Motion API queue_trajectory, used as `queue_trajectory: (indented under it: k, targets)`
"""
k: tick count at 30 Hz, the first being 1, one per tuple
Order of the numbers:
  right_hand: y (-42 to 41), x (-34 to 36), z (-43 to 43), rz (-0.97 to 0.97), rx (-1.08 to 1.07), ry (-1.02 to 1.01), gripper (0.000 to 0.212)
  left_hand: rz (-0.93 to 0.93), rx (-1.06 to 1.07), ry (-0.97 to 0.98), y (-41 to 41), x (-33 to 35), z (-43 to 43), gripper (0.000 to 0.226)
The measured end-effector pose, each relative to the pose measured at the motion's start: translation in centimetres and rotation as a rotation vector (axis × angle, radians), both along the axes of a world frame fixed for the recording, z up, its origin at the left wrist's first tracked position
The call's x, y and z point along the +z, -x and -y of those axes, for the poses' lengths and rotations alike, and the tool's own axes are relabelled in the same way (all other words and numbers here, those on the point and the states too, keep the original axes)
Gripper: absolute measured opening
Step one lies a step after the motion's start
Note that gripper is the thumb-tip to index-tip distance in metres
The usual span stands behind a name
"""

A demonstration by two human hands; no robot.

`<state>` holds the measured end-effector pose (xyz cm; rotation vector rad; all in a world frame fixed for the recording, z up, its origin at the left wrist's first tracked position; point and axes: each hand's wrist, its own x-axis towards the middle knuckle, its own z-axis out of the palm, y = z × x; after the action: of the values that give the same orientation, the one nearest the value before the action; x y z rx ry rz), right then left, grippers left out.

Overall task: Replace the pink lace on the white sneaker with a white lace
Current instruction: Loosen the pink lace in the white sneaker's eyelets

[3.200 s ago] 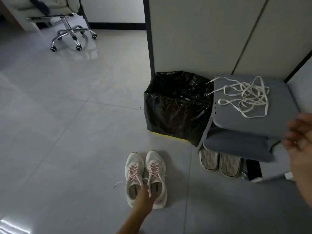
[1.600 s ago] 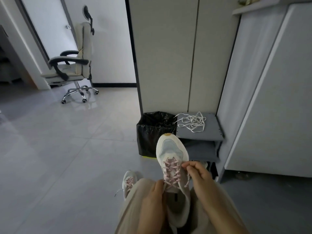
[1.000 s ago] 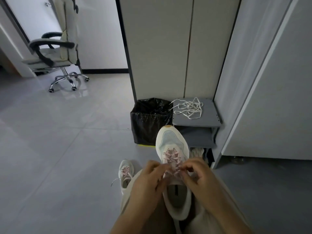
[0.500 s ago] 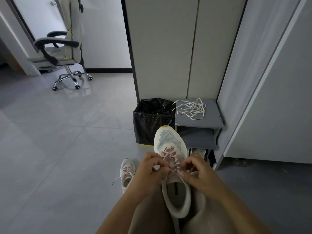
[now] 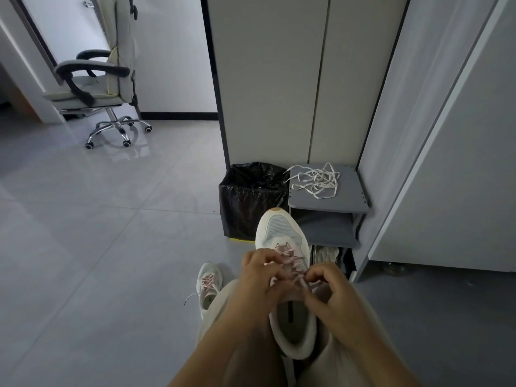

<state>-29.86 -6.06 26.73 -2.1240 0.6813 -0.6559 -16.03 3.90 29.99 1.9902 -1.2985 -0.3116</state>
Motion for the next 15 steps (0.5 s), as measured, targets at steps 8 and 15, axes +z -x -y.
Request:
queue_trajectory:
  k: [8,15]
  targets:
    - [-0.1,-0.7,0.2,0.093,-0.044,-0.139,0.018,-0.538,0.126,0.155,-0.9,-0.8,-2.6,0.019]
    - [-0.3,-0.5,0.0,0.109,-0.040,-0.135,0.017,0.612,-0.067,0.099,0.7,-1.2,0.8,0.015]
